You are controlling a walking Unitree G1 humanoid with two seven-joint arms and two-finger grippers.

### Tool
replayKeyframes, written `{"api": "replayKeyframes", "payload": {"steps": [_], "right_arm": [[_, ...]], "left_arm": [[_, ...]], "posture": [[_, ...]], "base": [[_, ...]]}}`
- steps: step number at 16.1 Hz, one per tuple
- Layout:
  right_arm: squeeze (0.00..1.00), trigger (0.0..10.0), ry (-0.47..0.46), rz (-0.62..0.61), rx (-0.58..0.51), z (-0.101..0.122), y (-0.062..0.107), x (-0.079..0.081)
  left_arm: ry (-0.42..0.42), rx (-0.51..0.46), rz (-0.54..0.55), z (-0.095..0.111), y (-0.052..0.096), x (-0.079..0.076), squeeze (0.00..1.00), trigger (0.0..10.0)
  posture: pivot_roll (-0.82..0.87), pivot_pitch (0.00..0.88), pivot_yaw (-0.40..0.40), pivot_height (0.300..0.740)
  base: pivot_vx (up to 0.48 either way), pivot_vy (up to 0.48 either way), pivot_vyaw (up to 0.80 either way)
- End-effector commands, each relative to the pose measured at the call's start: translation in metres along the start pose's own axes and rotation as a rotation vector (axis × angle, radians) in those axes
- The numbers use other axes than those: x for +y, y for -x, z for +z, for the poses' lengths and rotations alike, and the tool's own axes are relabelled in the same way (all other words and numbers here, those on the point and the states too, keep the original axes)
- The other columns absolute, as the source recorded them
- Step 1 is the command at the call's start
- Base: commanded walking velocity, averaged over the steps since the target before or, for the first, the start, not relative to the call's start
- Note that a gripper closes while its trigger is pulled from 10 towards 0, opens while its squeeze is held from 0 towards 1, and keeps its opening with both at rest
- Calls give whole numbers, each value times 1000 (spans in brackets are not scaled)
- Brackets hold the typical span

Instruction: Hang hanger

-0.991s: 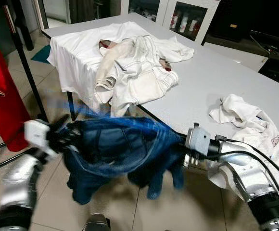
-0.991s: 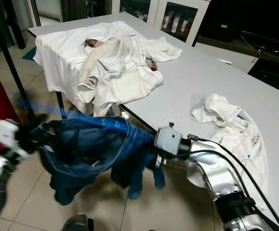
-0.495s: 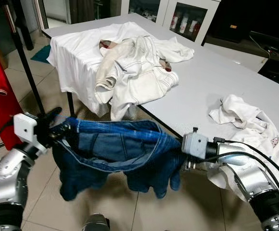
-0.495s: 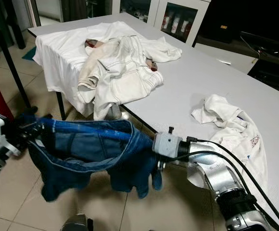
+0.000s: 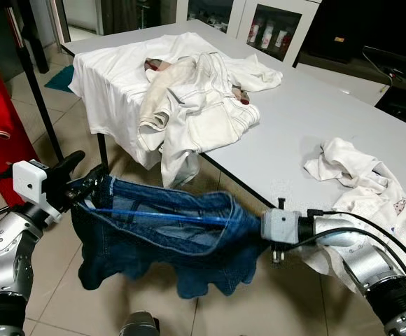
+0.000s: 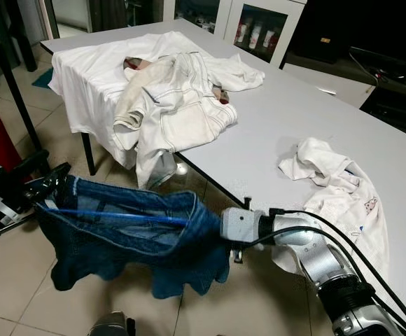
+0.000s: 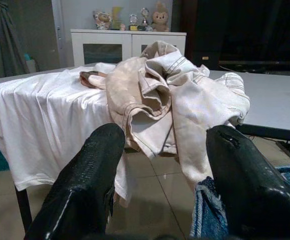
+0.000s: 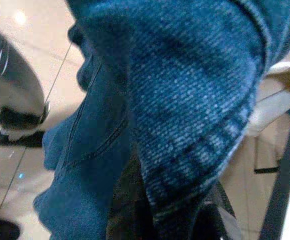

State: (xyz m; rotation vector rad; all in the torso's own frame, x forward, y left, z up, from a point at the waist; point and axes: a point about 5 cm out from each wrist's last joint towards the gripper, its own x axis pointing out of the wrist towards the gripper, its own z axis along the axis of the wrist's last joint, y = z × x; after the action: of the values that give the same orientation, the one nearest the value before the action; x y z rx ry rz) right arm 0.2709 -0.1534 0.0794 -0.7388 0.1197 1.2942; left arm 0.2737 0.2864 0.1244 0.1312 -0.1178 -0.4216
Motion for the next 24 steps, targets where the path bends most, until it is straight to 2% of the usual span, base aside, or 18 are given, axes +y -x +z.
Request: {"api": "replayKeyframes", "payload": {"steps": [1, 4, 8, 12, 14, 15, 19, 21, 24], "right_arm": [[0, 0, 27, 18, 98, -11, 7, -3], [0, 0, 15, 17, 229, -24, 4, -6], [0, 0, 17, -8, 268, -24, -2, -14], [0, 0, 30, 6, 274, -9, -27, -17], [0, 0, 25, 12, 307, -12, -33, -13], [0, 0, 20, -15, 365, -17, -36, -13], [0, 0, -26, -102, 369, -10, -45, -27], [0, 0, -72, -168, 351, -4, -52, -36], [0, 0, -108, -205, 321, 2, -55, -41]], "left_arm": [[-48, -29, -12, 15, -5, 5, 0, 0], [-95, -14, -82, 21, -11, 0, 0, 0], [-132, 5, -171, 26, -19, -10, 0, 0], [-198, 25, -287, 30, -41, -31, 0, 0], [-231, 42, -329, 31, -48, -38, 0, 0], [-274, 84, -389, 27, -52, -48, 0, 0], [-309, 132, -472, 14, -59, -66, 0, 0], [-325, 115, -515, 15, -71, -82, 0, 0], [-327, 90, -530, 16, -79, -93, 0, 0]], "posture": [[201, 11, -134, 710], [205, 8, -135, 710], [208, 7, -132, 710], [207, 3, -132, 710], [214, 0, -133, 710], [213, 0, -127, 710], [212, 0, -115, 710], [214, 0, -109, 710], [212, 0, -107, 710]], "base": [[0, 0, 0], [0, 0, 0], [0, 0, 0], [0, 0, 0], [0, 0, 0], [0, 0, 0], [0, 0, 0], [0, 0, 0], [0, 0, 0]]}}
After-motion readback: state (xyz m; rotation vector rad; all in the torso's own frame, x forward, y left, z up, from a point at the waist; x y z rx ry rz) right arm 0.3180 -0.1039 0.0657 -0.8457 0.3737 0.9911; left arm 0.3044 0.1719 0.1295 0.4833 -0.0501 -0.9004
